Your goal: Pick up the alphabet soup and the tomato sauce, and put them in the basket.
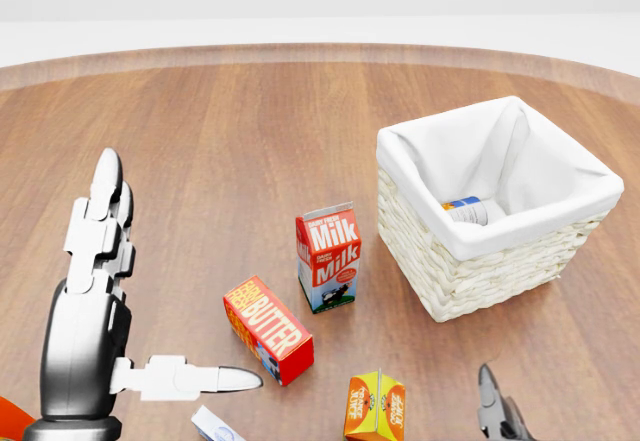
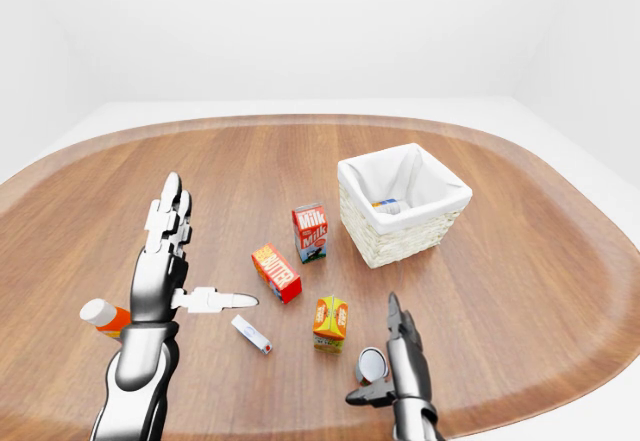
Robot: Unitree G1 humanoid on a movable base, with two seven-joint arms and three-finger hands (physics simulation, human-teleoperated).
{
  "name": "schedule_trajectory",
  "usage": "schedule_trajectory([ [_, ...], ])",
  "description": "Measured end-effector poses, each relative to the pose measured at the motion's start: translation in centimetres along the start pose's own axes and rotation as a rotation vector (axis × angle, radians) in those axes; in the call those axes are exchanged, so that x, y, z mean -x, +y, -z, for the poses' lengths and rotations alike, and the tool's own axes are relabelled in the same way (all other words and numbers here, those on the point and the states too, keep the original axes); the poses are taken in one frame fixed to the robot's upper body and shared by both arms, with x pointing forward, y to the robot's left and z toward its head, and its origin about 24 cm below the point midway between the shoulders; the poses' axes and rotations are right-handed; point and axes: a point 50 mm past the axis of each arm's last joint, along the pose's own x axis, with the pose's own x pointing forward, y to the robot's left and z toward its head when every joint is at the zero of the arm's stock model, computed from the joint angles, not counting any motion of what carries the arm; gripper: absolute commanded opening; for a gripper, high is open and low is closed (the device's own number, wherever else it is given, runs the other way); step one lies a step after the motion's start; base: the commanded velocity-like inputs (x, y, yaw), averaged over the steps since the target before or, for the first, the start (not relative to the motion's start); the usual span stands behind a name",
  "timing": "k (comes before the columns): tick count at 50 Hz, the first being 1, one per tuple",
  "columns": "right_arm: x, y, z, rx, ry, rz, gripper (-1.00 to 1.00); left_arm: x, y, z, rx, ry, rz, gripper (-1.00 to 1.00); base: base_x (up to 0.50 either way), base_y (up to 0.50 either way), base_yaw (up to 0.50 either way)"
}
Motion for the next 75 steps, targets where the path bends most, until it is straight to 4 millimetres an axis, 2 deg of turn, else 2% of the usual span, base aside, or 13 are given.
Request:
schedule_trajectory([
  [75, -0.3, 1.7, 1.5, 0.158, 0.021, 0.007, 1.0, 0.0, 0.1, -0.1, 0.002, -0.002, 0.0, 1.0, 0.0, 0.0, 0.0],
])
